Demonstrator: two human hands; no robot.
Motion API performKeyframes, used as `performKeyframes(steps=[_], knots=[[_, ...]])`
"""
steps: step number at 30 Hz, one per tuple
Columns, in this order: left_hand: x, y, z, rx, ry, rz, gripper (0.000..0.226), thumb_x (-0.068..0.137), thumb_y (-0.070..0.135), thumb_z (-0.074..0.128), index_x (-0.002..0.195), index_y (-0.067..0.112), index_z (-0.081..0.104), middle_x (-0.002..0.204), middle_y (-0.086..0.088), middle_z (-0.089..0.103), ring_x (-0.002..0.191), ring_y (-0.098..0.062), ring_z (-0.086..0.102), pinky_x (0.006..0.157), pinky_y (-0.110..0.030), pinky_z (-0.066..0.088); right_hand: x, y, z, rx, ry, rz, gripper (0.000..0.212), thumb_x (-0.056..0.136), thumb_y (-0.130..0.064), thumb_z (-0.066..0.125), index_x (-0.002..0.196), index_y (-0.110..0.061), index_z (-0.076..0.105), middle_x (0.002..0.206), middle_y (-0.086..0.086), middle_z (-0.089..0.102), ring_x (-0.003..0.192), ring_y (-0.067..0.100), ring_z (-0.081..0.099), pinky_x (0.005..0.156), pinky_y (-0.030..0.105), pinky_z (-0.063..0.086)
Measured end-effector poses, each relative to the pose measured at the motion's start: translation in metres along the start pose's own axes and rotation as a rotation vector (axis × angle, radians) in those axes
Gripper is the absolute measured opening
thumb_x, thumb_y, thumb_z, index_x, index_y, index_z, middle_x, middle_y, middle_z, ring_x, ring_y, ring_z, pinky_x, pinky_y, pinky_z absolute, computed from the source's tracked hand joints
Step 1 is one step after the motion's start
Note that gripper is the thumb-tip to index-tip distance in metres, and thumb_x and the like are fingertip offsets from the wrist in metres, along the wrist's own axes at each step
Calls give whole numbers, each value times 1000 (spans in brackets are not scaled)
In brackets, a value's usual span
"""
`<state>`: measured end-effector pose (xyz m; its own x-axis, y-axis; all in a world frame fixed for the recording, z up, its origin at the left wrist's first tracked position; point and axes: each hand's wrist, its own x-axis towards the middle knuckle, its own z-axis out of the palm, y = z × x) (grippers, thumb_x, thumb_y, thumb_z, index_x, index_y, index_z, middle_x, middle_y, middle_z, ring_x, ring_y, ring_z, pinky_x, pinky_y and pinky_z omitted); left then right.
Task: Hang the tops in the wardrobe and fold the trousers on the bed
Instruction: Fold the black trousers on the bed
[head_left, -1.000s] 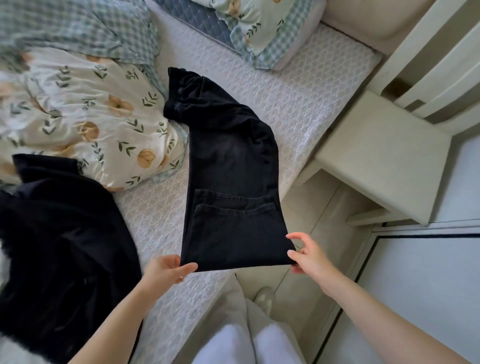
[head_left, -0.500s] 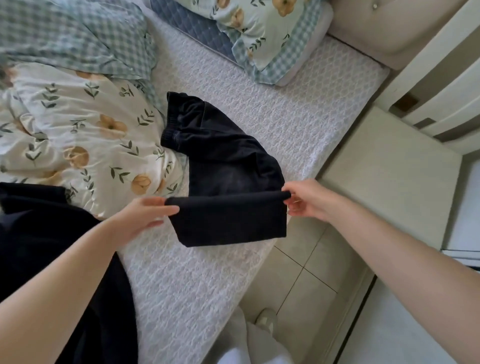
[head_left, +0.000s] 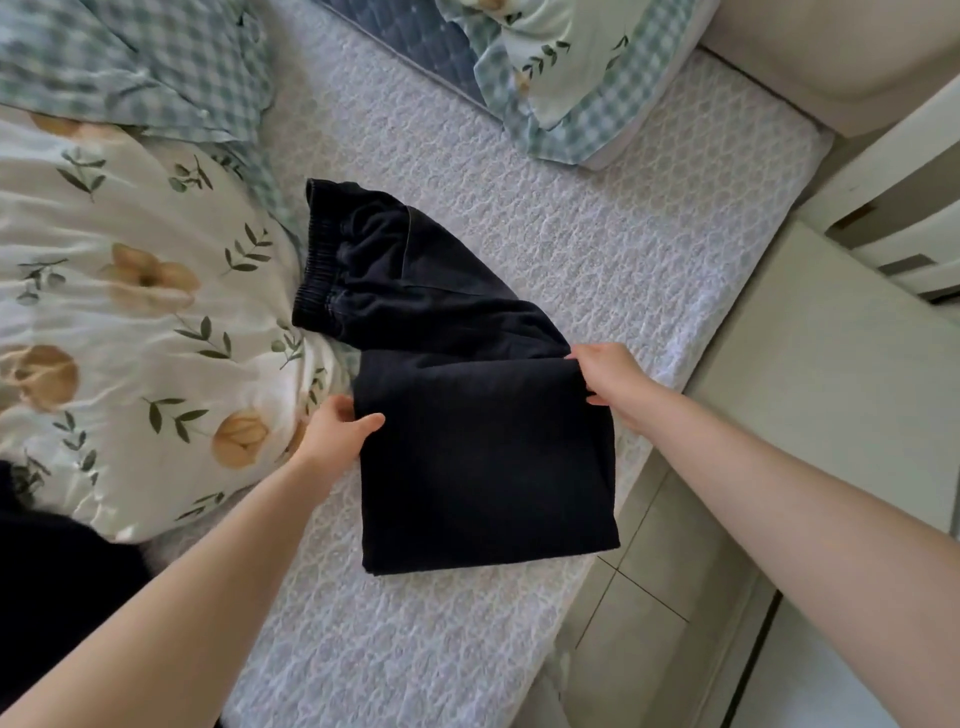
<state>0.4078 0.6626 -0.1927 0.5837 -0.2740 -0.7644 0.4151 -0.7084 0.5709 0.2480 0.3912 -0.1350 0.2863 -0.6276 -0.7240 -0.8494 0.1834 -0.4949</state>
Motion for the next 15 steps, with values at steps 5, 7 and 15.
performKeyframes(steps=[5, 7, 15], knots=[[13, 24, -8, 14, 115, 103, 50, 89, 11, 66, 133, 12, 43, 119, -2, 60, 100, -21, 62, 83, -39, 55, 10, -26, 7, -352, 139, -369, 21, 97, -26, 49, 100, -12, 64, 103, 3, 61, 93, 18, 57, 75, 28, 43], [23, 41, -15, -109, 180, 115, 53, 88, 7, 63, 136, 10, 39, 120, -5, 58, 102, -22, 62, 89, -39, 53, 12, -40, 17, -415, 116, -498, 15, 96, -25, 51, 103, -19, 63, 112, 3, 57, 103, 18, 54, 84, 28, 43], [50, 87, -27, -724, 183, -103, 44, 87, 17, 74, 125, 3, 54, 119, -10, 63, 109, -24, 64, 92, -34, 52, 31, -74, 71, -985, 7, -748, 67, 82, -60, 62, 130, -18, 41, 129, 8, 41, 118, 29, 40, 96, 39, 43]])
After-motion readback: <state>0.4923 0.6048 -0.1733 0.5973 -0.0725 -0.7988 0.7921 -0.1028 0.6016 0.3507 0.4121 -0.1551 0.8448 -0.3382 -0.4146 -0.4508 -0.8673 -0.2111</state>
